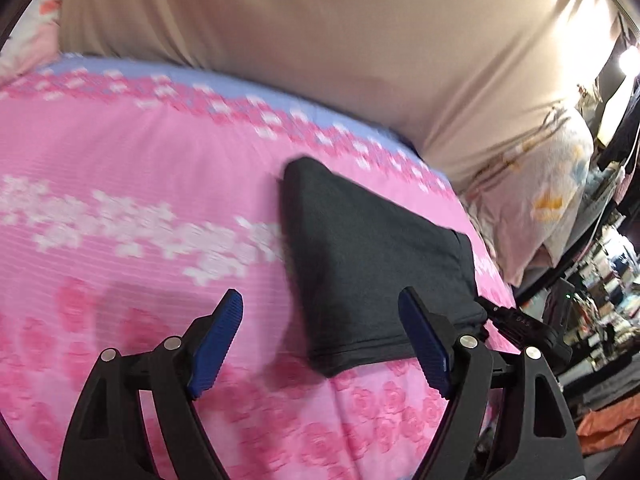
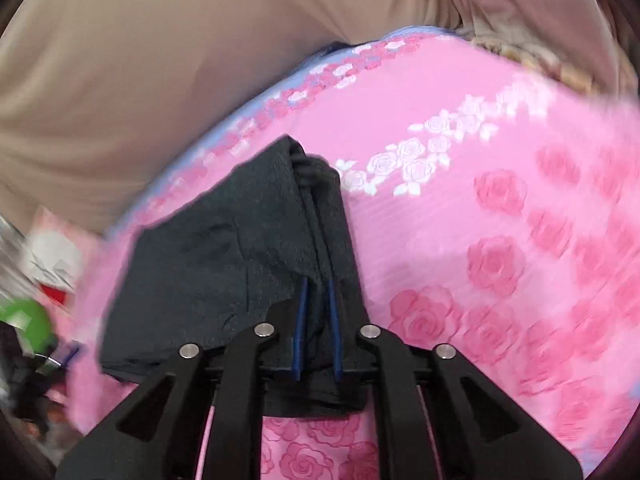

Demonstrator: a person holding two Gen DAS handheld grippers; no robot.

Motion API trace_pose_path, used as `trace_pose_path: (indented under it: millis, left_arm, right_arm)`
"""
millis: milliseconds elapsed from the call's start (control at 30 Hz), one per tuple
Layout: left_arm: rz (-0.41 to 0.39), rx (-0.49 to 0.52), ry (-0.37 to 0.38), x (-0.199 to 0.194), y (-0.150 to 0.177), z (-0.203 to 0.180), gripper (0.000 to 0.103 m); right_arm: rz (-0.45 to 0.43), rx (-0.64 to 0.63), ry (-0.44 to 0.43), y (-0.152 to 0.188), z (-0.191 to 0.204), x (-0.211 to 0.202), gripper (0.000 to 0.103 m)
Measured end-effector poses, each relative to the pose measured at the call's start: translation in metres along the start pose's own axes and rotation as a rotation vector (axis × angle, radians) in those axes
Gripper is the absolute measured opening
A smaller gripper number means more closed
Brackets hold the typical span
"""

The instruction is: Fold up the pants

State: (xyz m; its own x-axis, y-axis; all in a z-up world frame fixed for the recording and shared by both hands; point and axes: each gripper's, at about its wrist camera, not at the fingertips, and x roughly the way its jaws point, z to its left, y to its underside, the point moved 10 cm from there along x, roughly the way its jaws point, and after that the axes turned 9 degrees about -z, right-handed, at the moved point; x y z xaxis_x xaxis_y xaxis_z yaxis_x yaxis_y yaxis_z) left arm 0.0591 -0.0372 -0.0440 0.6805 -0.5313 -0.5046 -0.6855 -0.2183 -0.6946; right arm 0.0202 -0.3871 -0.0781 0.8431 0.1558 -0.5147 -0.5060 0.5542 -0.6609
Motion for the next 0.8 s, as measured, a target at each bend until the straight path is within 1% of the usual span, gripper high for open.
trace_pose_path:
  millis: [100,133,167,200,233,267,333,367,400,433,467,500,533,567,600,633,667,733,800]
  left_arm:
    - [0.044,-0.038,0.027,0.018,0.0,-0.007,0.077]
    - [0.053,-0.048,0.032,0.022,-0.001,-0.007,0.077]
    - [0.072,-0.075,0.036,0.032,-0.003,-0.005,0.077]
    - [0.084,-0.092,0.039,0.039,-0.004,-0.004,0.077]
    - [0.1,-0.112,0.05,0.047,-0.005,-0.003,0.077]
    - [0.129,-0.149,0.064,0.059,-0.006,-0.002,0.077]
    - [0.167,-0.185,0.103,0.074,-0.005,-0.004,0.077]
    - [0.196,-0.204,0.093,0.084,-0.002,-0.002,0.078]
    - [0.212,-0.22,0.08,0.092,0.0,0.0,0.077]
    - [0.234,-0.232,0.094,0.102,0.003,0.0,0.077]
    - [0.227,-0.236,0.105,0.104,0.002,0.0,0.075]
    - [0.215,-0.225,0.103,0.104,-0.001,0.0,0.048]
    - [0.224,-0.201,0.071,0.105,-0.001,0.003,0.03]
    - [0.227,-0.202,0.078,0.104,-0.003,0.004,0.022]
    - [0.219,-0.215,0.103,0.1,-0.008,0.005,0.018]
    - [0.211,-0.224,0.135,0.091,-0.015,0.004,0.017]
    - [0.197,-0.224,0.154,0.083,-0.022,0.003,0.016]
    - [0.153,-0.196,0.169,0.058,-0.037,0.0,0.015]
    - [0.092,-0.142,0.14,0.024,-0.052,0.005,0.015]
  right_arm:
    - [-0.035,-0.009,-0.008,-0.012,0.005,-0.01,0.02]
    - [-0.03,-0.02,-0.019,-0.013,0.009,-0.01,0.025]
    - [-0.025,-0.027,-0.025,-0.014,0.013,-0.007,0.032]
    - [-0.02,-0.033,-0.028,-0.014,0.014,-0.005,0.049]
    - [-0.013,-0.036,-0.027,-0.012,0.016,-0.003,0.059]
    - [-0.004,-0.042,-0.019,-0.011,0.017,0.001,0.061]
    - [0.031,-0.046,-0.023,-0.006,0.017,0.009,0.064]
    - [0.049,-0.04,-0.031,-0.004,0.016,0.014,0.065]
    - [0.062,-0.033,-0.029,-0.002,0.017,0.019,0.071]
    - [0.07,-0.033,-0.032,-0.001,0.017,0.024,0.075]
    - [0.075,-0.037,-0.028,0.001,0.017,0.029,0.074]
    - [0.079,-0.052,-0.009,0.002,0.016,0.033,0.059]
    - [0.074,-0.085,0.016,0.001,0.019,0.033,0.045]
    - [0.068,-0.102,0.02,-0.001,0.023,0.032,0.035]
    - [0.055,-0.099,0.003,-0.005,0.031,0.027,0.028]
    - [0.039,-0.094,-0.038,-0.011,0.042,0.02,0.023]
    - [0.024,-0.097,-0.074,-0.015,0.055,0.013,0.021]
    - [0.006,-0.135,-0.114,-0.018,0.08,0.003,0.02]
    - [0.015,-0.154,-0.162,-0.011,0.1,0.001,0.02]
